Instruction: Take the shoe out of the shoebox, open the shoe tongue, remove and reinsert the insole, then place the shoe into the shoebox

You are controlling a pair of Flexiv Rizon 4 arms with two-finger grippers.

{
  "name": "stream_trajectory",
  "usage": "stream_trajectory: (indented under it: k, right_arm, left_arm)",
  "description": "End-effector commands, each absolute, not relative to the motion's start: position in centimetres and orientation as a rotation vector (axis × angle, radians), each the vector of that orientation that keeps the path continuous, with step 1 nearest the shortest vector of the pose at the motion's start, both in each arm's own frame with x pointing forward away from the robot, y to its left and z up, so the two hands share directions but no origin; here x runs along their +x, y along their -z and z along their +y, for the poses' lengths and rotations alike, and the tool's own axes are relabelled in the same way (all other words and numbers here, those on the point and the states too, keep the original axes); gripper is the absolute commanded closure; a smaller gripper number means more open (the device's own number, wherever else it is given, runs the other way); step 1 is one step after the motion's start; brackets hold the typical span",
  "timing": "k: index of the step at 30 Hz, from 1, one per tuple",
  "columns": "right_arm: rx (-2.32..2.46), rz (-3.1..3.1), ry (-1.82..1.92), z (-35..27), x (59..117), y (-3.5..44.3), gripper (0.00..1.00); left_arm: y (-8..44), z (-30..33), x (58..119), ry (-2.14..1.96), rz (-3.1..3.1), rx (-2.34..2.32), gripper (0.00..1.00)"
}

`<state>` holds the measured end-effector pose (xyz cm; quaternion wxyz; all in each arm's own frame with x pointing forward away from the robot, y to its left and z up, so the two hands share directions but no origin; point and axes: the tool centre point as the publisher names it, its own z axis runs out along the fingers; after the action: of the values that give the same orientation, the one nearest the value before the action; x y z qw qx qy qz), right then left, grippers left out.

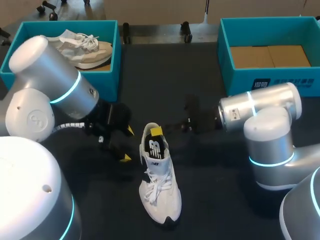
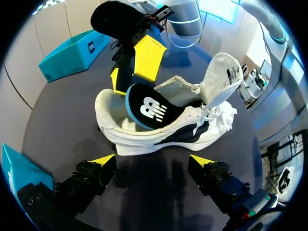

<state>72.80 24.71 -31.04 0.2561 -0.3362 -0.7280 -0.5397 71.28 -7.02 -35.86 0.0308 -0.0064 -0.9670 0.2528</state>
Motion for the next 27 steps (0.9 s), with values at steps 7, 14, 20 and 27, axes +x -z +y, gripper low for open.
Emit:
stream_trajectory:
  k: [7, 14, 20, 27]
  right_arm:
    - [-0.911, -1.994, 1.419, 22.3, 73.2, 30.3, 0.58]
    - [-0.907, -1.970, 1.359, 20.1, 74.3, 29.9, 0.57]
    - [-0.909, -1.926, 1.282, 18.4, 75.4, 29.6, 0.57]
    - [-0.968, -1.907, 1.161, 16.7, 76.4, 28.8, 0.57]
  left_arm:
    - [34.2, -4.1, 72.4, -0.724, -2.991, -0.040, 0.00]
    - [33.1, -2.1, 73.4, -0.690, -3.006, -0.026, 0.00]
    - [32.1, -0.5, 74.3, -0.683, -3.026, 0.022, 0.00]
    - [31.0, 1.2, 75.2, -0.629, -3.051, 0.019, 0.00]
